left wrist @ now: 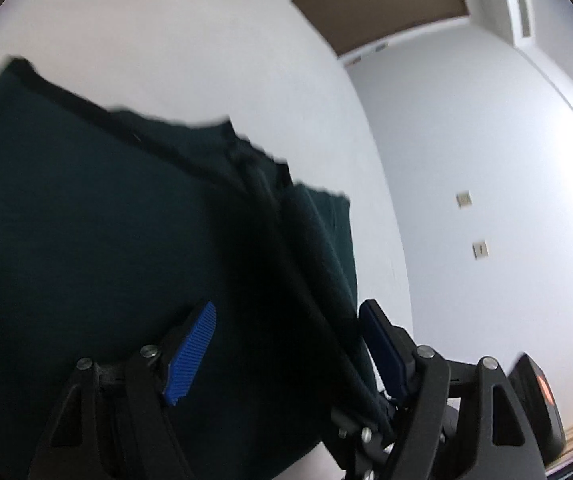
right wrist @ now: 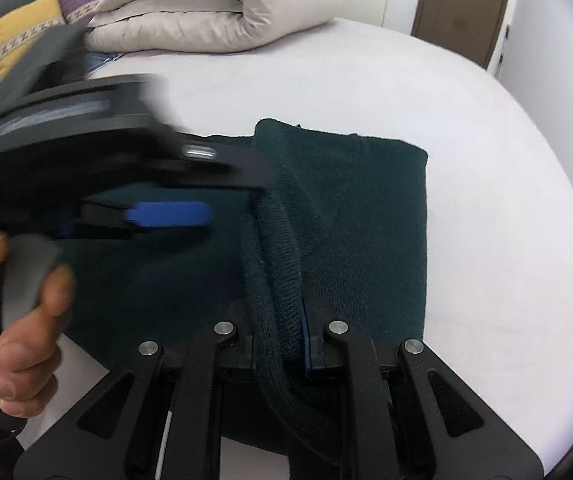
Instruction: Fold small clothes
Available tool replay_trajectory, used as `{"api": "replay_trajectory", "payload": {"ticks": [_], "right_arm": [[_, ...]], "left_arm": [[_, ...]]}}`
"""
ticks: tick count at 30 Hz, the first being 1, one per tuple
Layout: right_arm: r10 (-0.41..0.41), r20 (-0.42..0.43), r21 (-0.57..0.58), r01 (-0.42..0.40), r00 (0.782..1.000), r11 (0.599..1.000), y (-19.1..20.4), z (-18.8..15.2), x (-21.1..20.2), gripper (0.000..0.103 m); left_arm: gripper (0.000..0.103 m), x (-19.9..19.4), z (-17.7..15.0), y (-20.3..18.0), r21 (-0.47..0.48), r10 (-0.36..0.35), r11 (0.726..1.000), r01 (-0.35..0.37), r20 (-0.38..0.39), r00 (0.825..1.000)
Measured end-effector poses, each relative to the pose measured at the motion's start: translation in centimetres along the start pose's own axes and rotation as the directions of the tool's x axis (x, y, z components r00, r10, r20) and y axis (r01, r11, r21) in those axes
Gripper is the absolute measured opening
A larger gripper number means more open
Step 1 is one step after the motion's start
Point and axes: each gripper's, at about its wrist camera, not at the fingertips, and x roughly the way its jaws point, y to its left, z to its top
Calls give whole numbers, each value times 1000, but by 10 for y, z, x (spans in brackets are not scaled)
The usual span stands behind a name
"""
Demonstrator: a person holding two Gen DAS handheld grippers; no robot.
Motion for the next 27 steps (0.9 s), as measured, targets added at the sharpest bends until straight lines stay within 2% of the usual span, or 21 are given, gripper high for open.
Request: {"api": "replay_trajectory", "payload": {"ticks": [3, 5, 6, 8, 10, 12, 15, 17, 19, 22, 23, 26, 27], "right_arm": [[18, 9, -11, -18, 1000, 1000, 4, -4, -4, 13], [21, 8, -25, -21, 1000, 999, 4, -7, -3, 13], [24, 5, -26, -24, 1000, 999, 4, -8, -3, 13], [35, 3, -19, -35, 999, 999, 2, -8, -1, 14], [40, 4, -23, -39, 999, 999, 3, -10, -3, 14], [46, 4, -33, -45, 999, 998, 5, -13, -7, 18], [50, 17, -70, -48, 999, 996, 10, -28, -19, 27], [16, 50, -113, -10, 999, 994, 17, -46, -34, 50], [-21, 90, -140, 34, 996, 990, 19, -61, -44, 55], [-10, 101, -157, 26, 995, 987, 22, -78, -51, 52], [-16, 107, -182, 35, 994, 983, 25, -82, -52, 40], [-26, 127, -210, 52, 992, 976, 34, -83, -52, 17], [-22, 138, -205, 50, 990, 977, 35, -81, -54, 13]], "left_arm": [[66, 13, -1, -5, 33, 55, 998, -53, -47, 997], [48, 18, 0, 0, 9, 57, 998, -56, -69, 996], [45, 19, 1, 2, -3, 59, 998, -59, -73, 996], [29, 17, 2, 7, -12, 66, 998, -67, -75, 995], [19, 17, -4, 6, -19, 62, 998, -63, -78, 995], [14, 14, -5, 7, -26, 54, 998, -56, -73, 996], [13, 6, -6, 11, -38, 39, 998, -41, -67, 997], [13, 0, 4, 14, -43, 38, 998, -40, -62, 997], [13, -10, 8, 22, -54, 29, 998, -32, -56, 998], [13, -21, 2, 24, -61, 23, 998, -26, -54, 998], [13, -24, 2, 24, -56, 28, 998, -31, -54, 998], [13, -28, 6, 22, -31, 44, 998, -46, -52, 998], [13, -34, 7, 22, -22, 52, 998, -53, -49, 997]]}}
